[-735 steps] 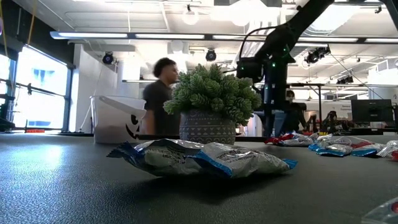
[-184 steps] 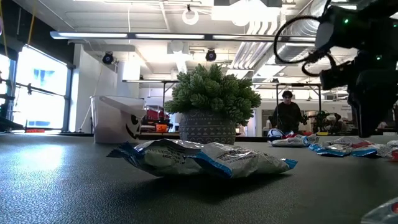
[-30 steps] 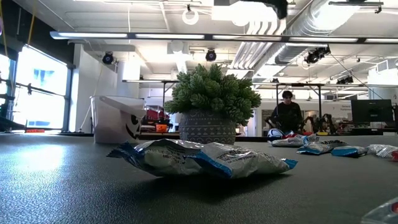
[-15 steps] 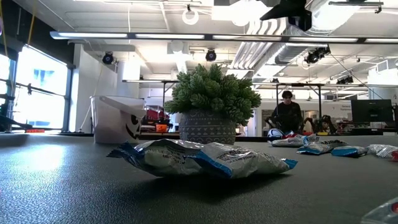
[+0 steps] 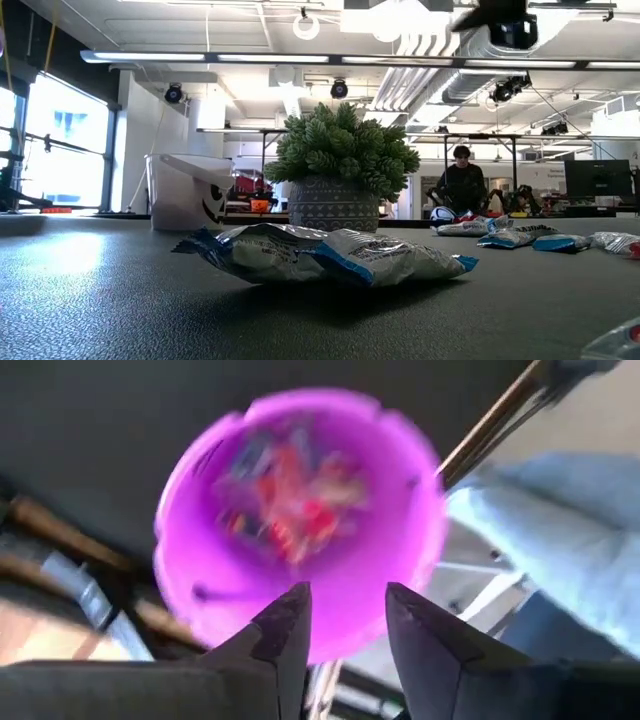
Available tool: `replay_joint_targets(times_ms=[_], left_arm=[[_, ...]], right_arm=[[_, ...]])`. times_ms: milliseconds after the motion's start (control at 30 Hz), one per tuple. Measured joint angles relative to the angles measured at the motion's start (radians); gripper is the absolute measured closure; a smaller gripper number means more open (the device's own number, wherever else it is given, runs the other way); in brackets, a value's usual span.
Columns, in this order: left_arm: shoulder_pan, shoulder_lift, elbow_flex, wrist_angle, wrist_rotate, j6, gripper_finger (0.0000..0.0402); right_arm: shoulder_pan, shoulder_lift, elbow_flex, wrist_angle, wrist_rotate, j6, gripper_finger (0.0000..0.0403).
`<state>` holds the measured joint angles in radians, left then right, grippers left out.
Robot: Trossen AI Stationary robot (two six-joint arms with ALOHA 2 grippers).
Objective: Organize candy in baskets
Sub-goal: Put the blue gummy into the purple bucket
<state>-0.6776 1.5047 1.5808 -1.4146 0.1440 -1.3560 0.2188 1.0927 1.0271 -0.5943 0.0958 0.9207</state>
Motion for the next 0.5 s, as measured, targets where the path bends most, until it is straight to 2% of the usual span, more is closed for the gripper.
replay_joint_targets(times_ms=[233, 333, 500], left_arm=[[0.083, -0.02, 0.066, 0.085, -0.161, 0.185, 0.0277], [0.131, -0.021, 0.111, 0.081, -0.243, 0.267, 0.0278], [0.198, -0.021, 0.158, 0.076, -0.326, 0.349, 0.0278]], right_arm=[[0.041, 0.027, -0.002, -0.315, 0.002, 0.226, 0.0219], [0.067, 0.058, -0.002, -0.441, 0.018, 0.381, 0.0219], [0.145, 0.095, -0.065, -0.461, 0.085, 0.632, 0.0219]])
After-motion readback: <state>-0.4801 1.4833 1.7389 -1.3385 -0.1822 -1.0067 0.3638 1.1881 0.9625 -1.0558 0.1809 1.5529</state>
